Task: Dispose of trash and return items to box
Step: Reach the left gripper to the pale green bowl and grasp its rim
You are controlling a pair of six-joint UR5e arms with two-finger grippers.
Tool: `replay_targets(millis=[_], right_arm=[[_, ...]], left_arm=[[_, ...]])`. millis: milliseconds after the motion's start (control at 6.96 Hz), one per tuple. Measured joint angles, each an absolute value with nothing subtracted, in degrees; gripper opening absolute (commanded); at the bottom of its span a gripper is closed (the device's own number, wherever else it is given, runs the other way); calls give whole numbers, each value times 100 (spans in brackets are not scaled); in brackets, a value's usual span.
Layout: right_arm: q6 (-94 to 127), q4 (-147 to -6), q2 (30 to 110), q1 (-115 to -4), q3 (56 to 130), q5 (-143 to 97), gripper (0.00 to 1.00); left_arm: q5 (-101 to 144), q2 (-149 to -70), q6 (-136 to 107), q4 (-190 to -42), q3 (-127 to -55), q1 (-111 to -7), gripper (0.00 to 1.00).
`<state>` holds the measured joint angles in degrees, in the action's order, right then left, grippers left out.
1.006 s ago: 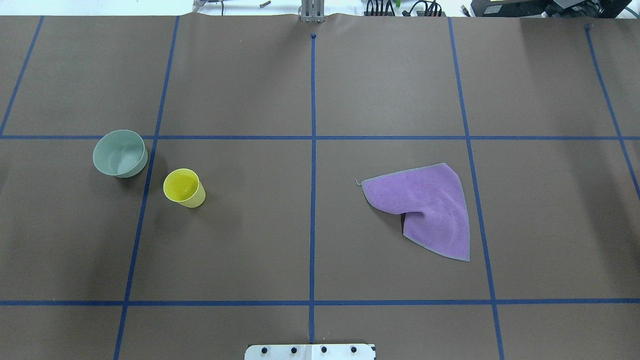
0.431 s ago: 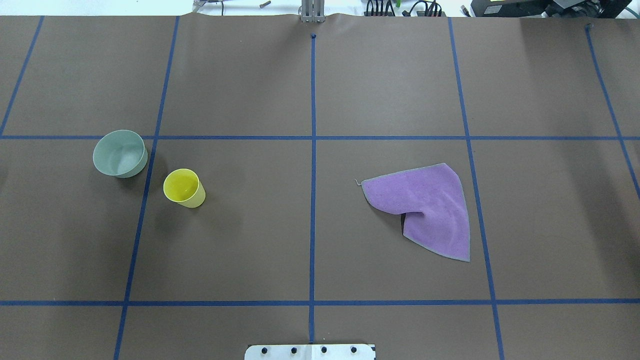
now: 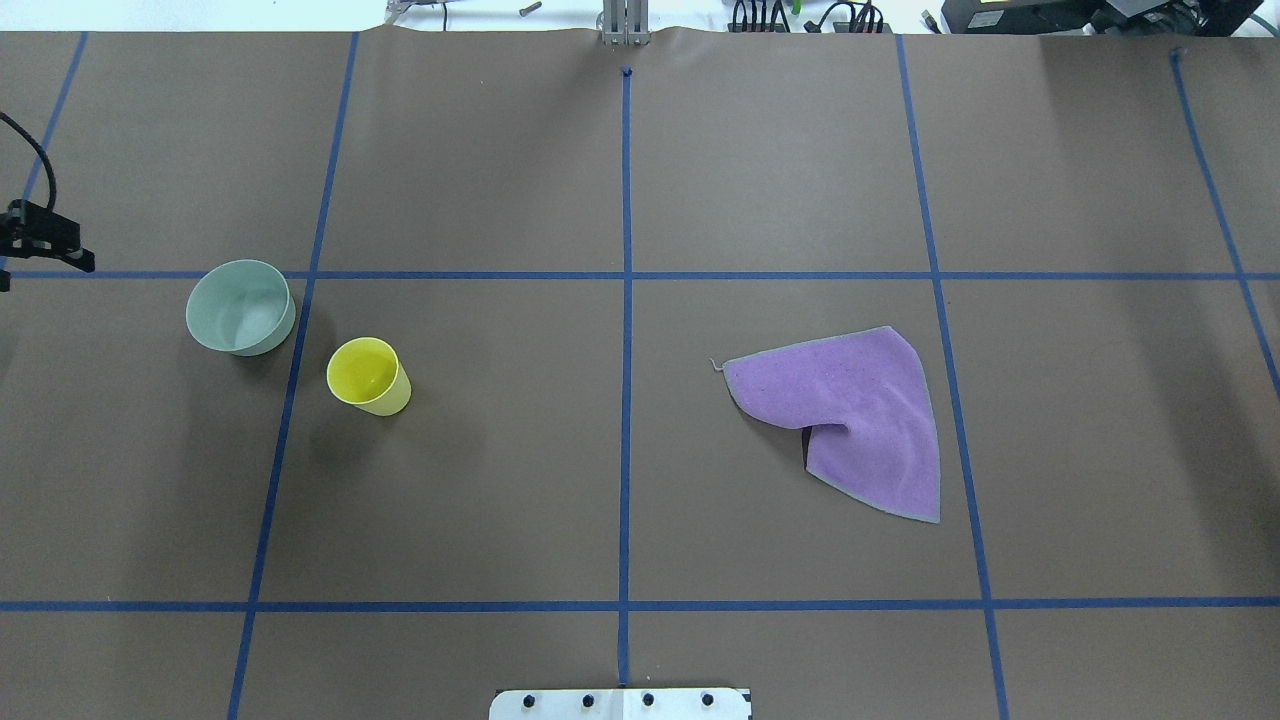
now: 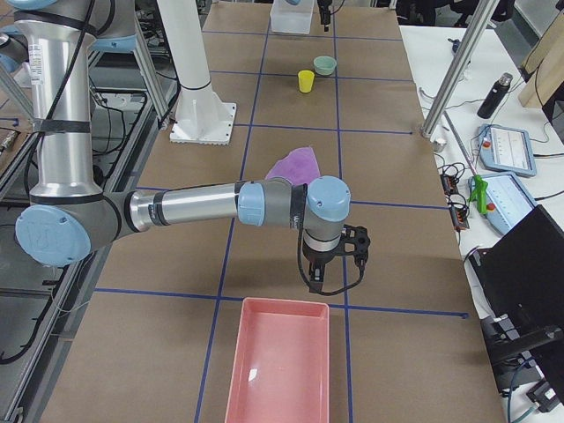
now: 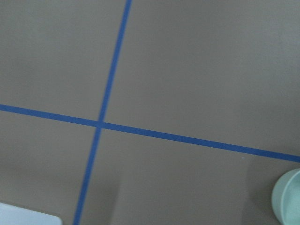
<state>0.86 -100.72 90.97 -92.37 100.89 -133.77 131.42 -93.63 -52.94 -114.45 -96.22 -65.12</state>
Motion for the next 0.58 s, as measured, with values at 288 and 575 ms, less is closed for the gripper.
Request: replay_targets(millis=[288, 575], right_arm=[[86, -10072, 9097, -9237, 10088, -13377, 100], [88, -10072, 9097, -9237, 10090, -13381, 100]], left_arm=[[13110, -9741, -6355, -12591, -8759, -6132, 98], [12926, -10079, -6907, -12977, -8303, -5804, 94]])
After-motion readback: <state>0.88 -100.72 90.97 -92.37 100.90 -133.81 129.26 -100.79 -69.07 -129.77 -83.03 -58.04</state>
